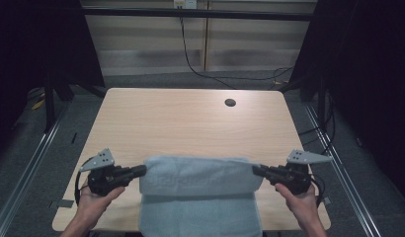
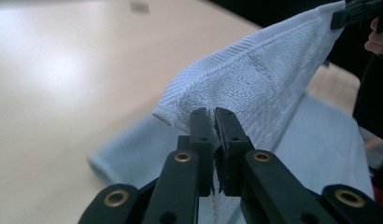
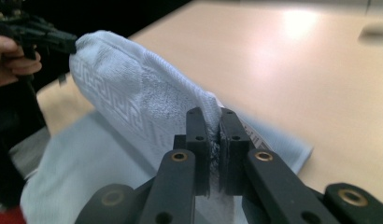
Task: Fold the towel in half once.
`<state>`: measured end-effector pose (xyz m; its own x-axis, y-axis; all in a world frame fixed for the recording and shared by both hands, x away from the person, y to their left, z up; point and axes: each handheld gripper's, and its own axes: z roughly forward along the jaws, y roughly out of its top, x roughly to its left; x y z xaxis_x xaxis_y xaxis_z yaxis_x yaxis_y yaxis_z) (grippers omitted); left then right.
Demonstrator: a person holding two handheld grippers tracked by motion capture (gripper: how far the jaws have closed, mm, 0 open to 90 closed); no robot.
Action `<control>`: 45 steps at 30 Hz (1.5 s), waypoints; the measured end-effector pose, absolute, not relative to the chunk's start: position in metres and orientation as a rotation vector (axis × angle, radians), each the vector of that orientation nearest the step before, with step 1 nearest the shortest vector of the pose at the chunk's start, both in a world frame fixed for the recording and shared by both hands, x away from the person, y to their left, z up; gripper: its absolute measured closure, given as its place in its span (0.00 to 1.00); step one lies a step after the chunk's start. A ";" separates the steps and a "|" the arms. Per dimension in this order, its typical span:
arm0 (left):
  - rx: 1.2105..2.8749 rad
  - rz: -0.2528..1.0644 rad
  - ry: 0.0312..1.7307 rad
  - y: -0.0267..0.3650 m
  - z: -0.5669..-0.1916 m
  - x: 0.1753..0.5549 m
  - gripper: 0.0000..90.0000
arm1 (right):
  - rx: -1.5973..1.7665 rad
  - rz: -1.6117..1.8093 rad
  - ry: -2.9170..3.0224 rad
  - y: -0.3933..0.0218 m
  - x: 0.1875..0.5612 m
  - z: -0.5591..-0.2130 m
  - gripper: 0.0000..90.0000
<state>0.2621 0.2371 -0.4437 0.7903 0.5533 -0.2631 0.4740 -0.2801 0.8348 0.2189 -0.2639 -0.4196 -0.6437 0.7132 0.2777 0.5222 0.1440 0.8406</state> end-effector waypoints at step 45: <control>2.027 0.156 1.038 0.202 -0.507 0.418 0.96 | 1.457 1.105 2.299 -0.235 0.366 -0.502 0.94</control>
<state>0.4177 0.2015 -0.5074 0.6504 0.7193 -0.2441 0.6160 -0.3114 0.7236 0.3659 -0.2352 -0.5021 -0.4922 0.8445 0.2109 0.6924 0.2330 0.6829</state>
